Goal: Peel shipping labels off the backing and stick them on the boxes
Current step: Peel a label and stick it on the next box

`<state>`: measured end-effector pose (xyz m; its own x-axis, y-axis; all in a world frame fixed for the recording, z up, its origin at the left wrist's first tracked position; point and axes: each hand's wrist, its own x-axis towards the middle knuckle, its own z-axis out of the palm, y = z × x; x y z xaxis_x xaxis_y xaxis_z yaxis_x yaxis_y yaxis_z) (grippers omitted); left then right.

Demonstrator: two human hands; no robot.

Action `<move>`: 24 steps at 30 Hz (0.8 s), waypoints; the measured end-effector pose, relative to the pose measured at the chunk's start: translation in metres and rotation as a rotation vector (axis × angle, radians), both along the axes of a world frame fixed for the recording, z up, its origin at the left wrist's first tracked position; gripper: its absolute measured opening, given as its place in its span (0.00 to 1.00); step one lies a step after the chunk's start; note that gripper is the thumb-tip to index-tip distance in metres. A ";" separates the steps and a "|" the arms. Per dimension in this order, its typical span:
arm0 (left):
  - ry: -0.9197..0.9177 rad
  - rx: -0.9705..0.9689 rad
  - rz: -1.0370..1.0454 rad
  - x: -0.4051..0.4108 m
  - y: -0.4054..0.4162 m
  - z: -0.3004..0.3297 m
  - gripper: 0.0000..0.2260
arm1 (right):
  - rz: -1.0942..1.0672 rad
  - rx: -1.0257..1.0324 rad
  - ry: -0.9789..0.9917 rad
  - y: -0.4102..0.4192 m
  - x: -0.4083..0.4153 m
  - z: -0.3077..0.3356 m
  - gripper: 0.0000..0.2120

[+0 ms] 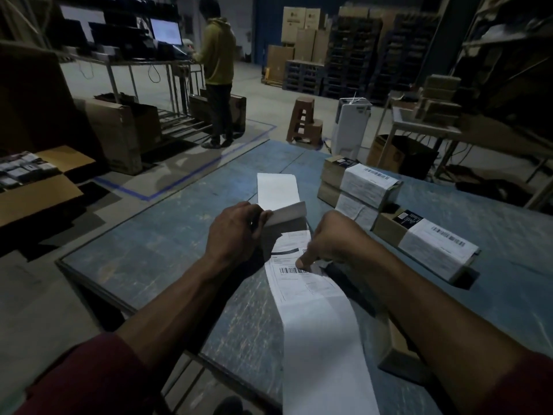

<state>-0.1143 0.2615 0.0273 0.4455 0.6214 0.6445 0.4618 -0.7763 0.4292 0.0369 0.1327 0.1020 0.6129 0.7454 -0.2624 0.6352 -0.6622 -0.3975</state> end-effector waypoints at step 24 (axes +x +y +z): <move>-0.017 -0.244 -0.411 0.023 -0.028 0.037 0.24 | 0.014 0.468 0.486 -0.022 0.023 0.010 0.09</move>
